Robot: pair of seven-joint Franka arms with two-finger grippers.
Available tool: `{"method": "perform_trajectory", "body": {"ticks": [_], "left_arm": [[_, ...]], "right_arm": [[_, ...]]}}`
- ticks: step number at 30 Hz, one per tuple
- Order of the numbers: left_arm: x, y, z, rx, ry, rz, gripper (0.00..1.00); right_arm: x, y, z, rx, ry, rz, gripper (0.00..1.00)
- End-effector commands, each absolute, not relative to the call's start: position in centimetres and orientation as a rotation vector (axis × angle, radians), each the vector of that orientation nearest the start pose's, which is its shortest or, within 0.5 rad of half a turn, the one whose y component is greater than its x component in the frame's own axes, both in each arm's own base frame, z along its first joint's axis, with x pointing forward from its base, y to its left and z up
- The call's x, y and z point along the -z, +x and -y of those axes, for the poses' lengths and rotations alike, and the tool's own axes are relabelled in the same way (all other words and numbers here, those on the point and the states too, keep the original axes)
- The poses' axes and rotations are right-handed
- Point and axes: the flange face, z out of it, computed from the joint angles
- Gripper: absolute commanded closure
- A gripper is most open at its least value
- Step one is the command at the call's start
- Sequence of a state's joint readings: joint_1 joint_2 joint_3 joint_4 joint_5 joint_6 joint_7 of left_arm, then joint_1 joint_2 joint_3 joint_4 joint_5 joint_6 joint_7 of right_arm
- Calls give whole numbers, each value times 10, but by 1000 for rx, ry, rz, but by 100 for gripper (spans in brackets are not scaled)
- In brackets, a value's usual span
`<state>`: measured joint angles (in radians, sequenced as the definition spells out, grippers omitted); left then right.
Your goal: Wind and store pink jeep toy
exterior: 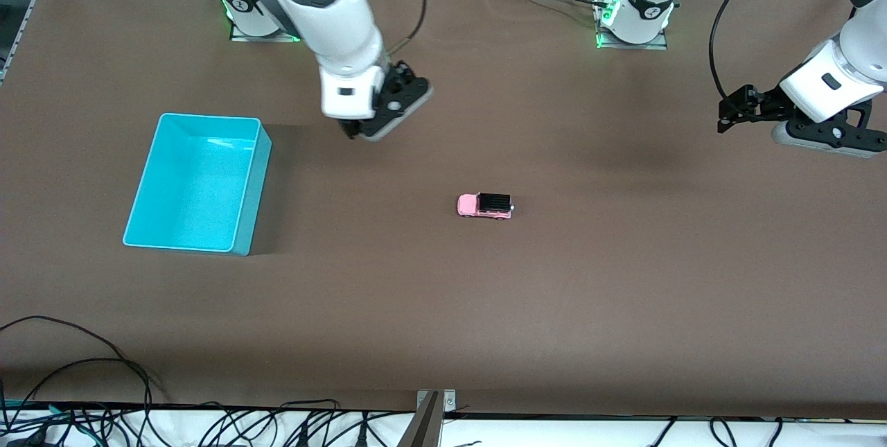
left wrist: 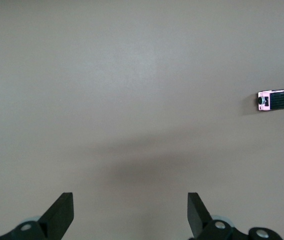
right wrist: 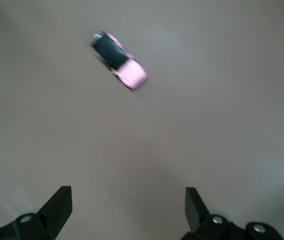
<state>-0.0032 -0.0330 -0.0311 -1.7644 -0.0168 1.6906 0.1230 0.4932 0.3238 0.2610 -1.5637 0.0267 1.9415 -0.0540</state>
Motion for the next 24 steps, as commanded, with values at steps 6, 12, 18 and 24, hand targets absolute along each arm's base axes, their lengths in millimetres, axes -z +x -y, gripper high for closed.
{"method": "perform_trajectory", "body": {"ticks": [6,12,18,24], "left_arm": [[-565,546,21,-55,-3165,-176,0],[-566,549,13,-45,-3165,-150,0],[-564,555,7,-52,-3168,-133,0],[-568,568,-8,-29,-3174,-89,0]], "right_arm": [[-389,494,-523,210,-2590,1553,0],[-334,491,-550,359,-2540,1716,0],[-300,500,-568,453,-2496,1711,0],[-261,510,-579,502,-2509,1722,0]]}}
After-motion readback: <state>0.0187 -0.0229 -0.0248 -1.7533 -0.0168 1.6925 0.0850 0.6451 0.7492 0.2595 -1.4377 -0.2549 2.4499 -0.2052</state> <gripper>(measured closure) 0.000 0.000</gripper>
